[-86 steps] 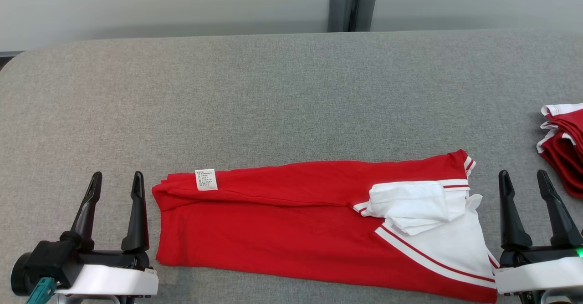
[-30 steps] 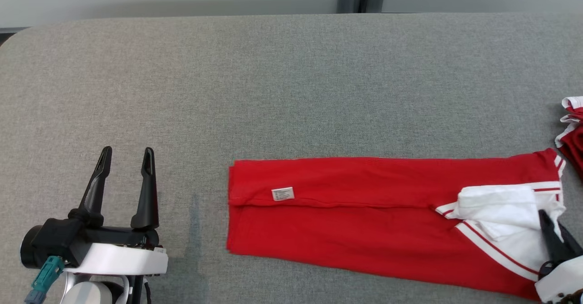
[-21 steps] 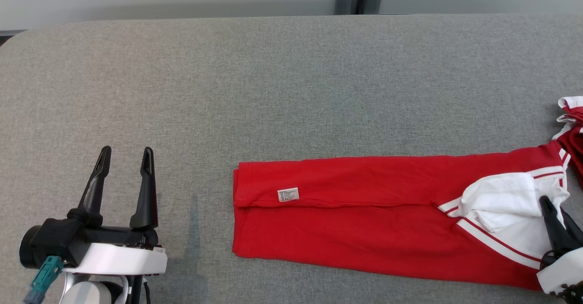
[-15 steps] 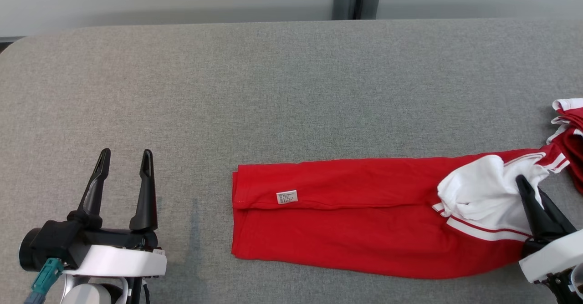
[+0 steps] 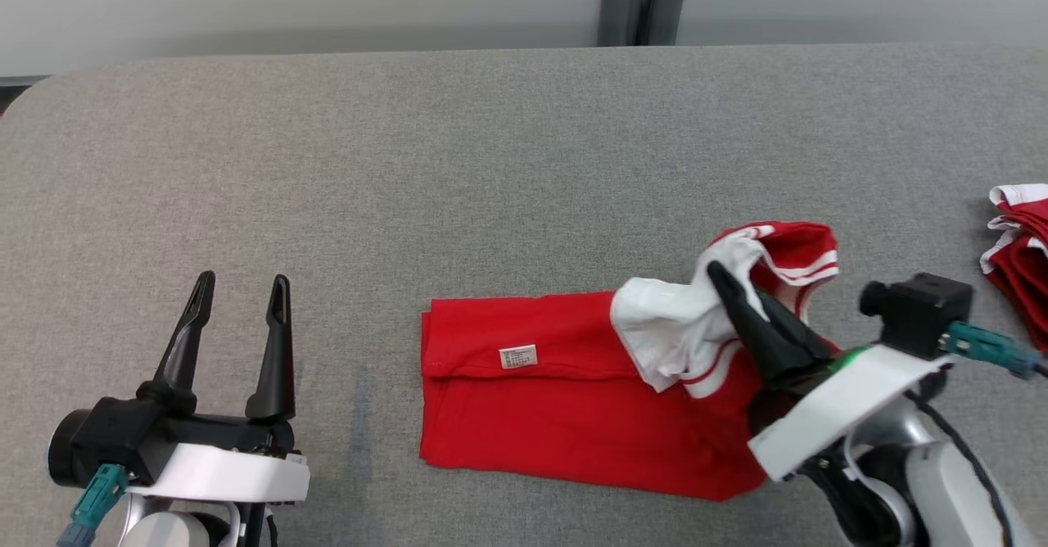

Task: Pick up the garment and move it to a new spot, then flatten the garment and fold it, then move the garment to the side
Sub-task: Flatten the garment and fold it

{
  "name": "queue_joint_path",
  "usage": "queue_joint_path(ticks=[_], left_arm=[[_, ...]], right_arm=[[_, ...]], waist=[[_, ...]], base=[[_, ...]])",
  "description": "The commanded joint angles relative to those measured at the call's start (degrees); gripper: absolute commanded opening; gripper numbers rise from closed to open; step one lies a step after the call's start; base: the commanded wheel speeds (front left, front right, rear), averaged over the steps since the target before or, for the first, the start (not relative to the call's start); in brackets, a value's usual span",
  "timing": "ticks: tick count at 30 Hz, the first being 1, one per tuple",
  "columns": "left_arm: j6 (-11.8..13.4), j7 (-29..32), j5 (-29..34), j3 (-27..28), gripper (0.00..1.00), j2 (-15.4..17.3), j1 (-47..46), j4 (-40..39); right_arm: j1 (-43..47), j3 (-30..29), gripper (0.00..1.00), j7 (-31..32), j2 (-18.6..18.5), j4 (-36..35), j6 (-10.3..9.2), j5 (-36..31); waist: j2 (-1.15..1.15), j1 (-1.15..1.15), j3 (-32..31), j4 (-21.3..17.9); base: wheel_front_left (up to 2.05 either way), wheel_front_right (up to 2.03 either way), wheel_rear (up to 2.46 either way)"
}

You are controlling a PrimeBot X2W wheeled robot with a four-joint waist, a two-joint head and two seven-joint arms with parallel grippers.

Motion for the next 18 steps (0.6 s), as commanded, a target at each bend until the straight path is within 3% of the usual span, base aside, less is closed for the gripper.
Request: queue_joint_path(ticks=[1, 9, 18], left_arm=[[-0.16, -0.22, -0.09, -0.11, 1.0, 0.01, -0.61, 0.2], [-0.55, -0.22, -0.81, -0.77, 1.0, -0.53, -2.42, 0.98], [-1.22, -0.22, -0.97, -0.53, 1.0, -1.11, -4.2, 1.69]], right_arm=[[-1.84, 1.45, 0.0, -0.1, 0.68, 0.99, 0.02, -0.83], [-8.32, 13.95, 0.0, -2.86, 5.01, 10.02, 0.03, 2.05], [-14.95, 24.04, 0.0, -10.14, 5.57, 23.01, 0.03, 7.79]], waist=[[0.0, 0.0, 0.13, 0.42], [0.0, 0.0, 1.86, 2.59], [0.0, 0.0, 4.04, 4.14]], base=[[0.0, 0.0, 0.0], [0.0, 0.0, 0.0], [0.0, 0.0, 0.0]])
